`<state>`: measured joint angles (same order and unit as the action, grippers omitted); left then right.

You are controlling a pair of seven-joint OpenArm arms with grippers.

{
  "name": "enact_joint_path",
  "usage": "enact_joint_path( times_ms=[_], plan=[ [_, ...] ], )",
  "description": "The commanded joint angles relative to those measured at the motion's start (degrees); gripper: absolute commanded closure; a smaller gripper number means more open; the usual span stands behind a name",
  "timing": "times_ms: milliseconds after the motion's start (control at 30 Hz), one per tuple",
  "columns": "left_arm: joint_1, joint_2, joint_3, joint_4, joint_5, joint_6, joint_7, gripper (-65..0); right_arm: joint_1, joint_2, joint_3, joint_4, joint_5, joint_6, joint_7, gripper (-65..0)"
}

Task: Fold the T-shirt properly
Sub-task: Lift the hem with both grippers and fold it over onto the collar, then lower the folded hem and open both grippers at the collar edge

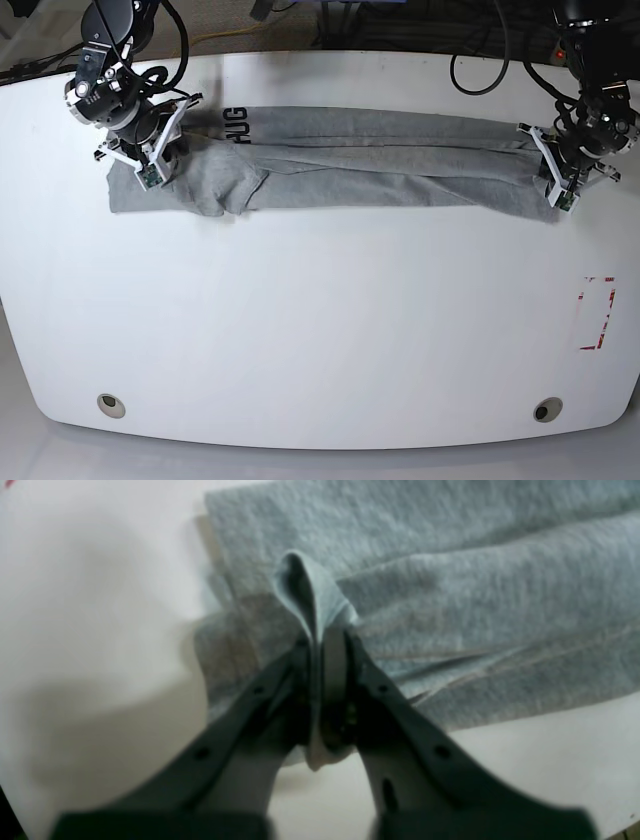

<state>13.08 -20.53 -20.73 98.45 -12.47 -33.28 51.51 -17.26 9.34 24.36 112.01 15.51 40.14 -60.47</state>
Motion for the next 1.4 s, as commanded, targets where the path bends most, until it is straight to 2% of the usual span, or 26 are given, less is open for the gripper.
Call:
enact_joint_path(
  times_ms=[0,33,100,200,233,300,433,500,600,700,800,867,967,1100,1200,1367],
  plan=[
    [-0.29,-1.14,-0.24,0.75,0.21,0.18,-0.47,-12.5,0.33,0.63,1.71,0.04,0.62,-0.14,0.82,-27.3],
    [-0.29,-1.14,-0.41,0.75,0.21,0.18,-0.47,-19.3,0.33,0.37,3.55,0.21,0.98,-0.14,0.82,-32.8],
    [-0.29,-1.22,-0.41,1.02,0.21,0.18,-0.47,-30.7,0.16,0.28,5.57,1.01,1.42,-0.14,0.12,-39.6],
    [-0.20,-1.49,-0.59,2.86,0.12,0.18,0.85,-45.6,0.33,0.46,9.00,2.76,6.34,-0.14,-2.26,-43.6],
    [-0.20,-2.01,-0.94,3.57,0.03,0.18,1.55,-46.0,0.51,0.63,9.71,2.76,7.92,-0.14,-2.70,-43.6],
    [-0.29,-2.98,-2.70,7.79,-0.94,-0.44,4.45,-43.6,0.77,1.34,12.78,2.76,15.04,-0.14,-4.10,-43.6],
    [-0.64,-2.81,-6.04,12.18,-3.75,-5.54,7.35,-42.1,2.44,2.66,14.28,1.88,23.48,-0.14,-5.42,-43.6],
    [-1.78,-2.72,-7.00,12.97,-4.89,-6.72,8.05,-42.1,4.03,2.74,14.28,1.01,26.56,-0.14,-6.39,-43.6],
    [-4.95,-2.28,-4.90,11.83,-4.98,-6.59,8.14,-42.1,7.19,2.39,13.84,-1.54,27.79,-0.14,-7.88,-43.6],
    [-7.67,0.89,-0.68,8.14,-1.99,-6.59,8.14,-42.1,9.48,2.48,10.94,-7.08,27.61,-0.14,-8.06,-43.3],
    [-10.31,2.73,0.91,2.95,3.02,-6.72,7.88,-42.1,11.59,2.57,9.27,-12.89,27.44,-0.14,-8.06,-37.6],
    [-11.72,3.79,1.35,-1.36,5.83,-6.72,7.88,-42.1,12.99,2.83,7.77,-17.02,25.24,-0.14,-7.88,-33.9],
    [-12.07,4.05,1.26,-4.96,6.97,-6.72,7.79,-42.1,13.96,2.92,6.54,-20.45,19.09,-0.14,-5.95,-33.3],
    [-10.93,3.61,1.17,-7.77,7.15,-6.72,4.80,-42.1,15.10,2.66,4.70,-23.96,7.92,-0.14,-0.68,-33.3],
    [-8.82,1.59,1.26,-8.92,6.80,-6.72,1.64,-42.1,16.33,2.39,4.08,-27.21,0.54,-0.14,4.16,-33.3],
    [-8.64,1.33,1.17,-11.11,6.71,-6.72,0.85,-42.1,19.32,3.18,4.08,-33.46,-4.21,-0.14,9.79,-33.3]
  ],
)
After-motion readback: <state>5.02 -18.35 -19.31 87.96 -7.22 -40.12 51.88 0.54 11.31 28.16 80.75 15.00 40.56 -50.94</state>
